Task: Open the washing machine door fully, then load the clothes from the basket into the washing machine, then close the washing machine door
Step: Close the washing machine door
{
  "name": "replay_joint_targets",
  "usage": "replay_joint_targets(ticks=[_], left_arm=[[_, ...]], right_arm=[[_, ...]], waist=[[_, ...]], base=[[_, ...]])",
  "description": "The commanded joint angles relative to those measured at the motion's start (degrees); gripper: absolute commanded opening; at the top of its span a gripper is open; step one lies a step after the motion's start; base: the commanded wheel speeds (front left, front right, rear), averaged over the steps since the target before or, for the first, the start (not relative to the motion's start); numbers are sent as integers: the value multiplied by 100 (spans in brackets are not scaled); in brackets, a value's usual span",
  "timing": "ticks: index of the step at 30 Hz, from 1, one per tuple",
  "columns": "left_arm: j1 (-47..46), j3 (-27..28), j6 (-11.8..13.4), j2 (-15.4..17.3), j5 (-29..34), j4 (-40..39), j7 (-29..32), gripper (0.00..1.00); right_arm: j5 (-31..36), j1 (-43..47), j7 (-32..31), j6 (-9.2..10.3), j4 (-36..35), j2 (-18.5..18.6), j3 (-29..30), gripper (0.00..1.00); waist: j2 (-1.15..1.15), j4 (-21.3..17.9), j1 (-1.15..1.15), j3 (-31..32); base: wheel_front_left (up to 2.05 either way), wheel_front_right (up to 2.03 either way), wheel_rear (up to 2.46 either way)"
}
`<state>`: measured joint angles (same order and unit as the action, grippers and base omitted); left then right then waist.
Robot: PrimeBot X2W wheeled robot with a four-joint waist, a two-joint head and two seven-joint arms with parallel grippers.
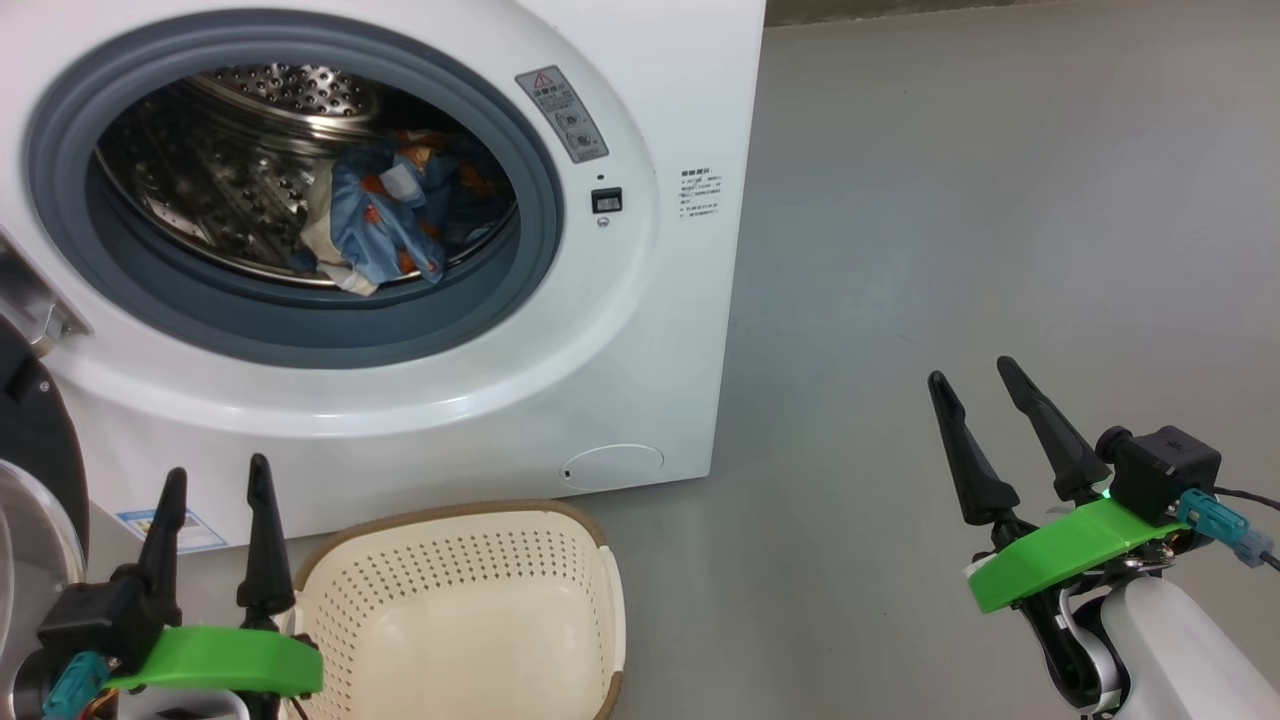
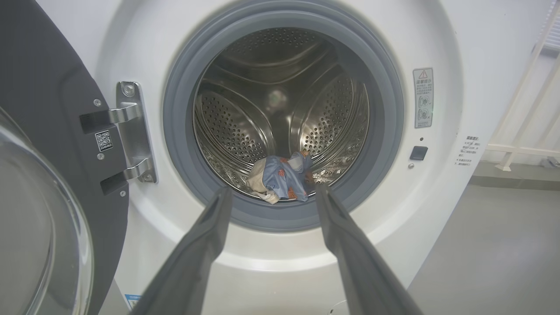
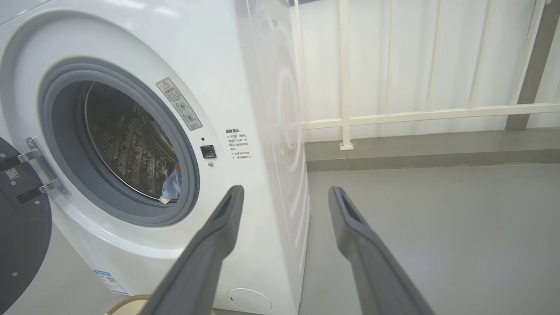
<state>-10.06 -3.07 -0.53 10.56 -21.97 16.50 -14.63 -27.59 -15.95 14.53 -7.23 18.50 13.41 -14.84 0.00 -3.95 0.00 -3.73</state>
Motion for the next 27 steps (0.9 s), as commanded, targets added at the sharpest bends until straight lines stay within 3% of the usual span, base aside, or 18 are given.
replay_joint_targets(ticks=[1, 18, 27], left_arm=[[-44, 222, -21, 104, 76, -144, -37, 100], [-31, 224, 25, 59, 66, -131, -37, 100], [-21, 226, 89, 63, 109, -171, -37, 100]], right_arm=[[61, 16, 47, -25, -115, 56, -92, 100], [22, 9, 47, -25, -108, 50, -89, 100], [19, 10, 47, -25, -104, 44, -88, 100]], waist=[[0, -1, 0, -3], [0, -23, 0, 1], [0, -33, 0, 13]], base=[[0, 0, 0], [-5, 5, 0], [-108, 108, 0]])
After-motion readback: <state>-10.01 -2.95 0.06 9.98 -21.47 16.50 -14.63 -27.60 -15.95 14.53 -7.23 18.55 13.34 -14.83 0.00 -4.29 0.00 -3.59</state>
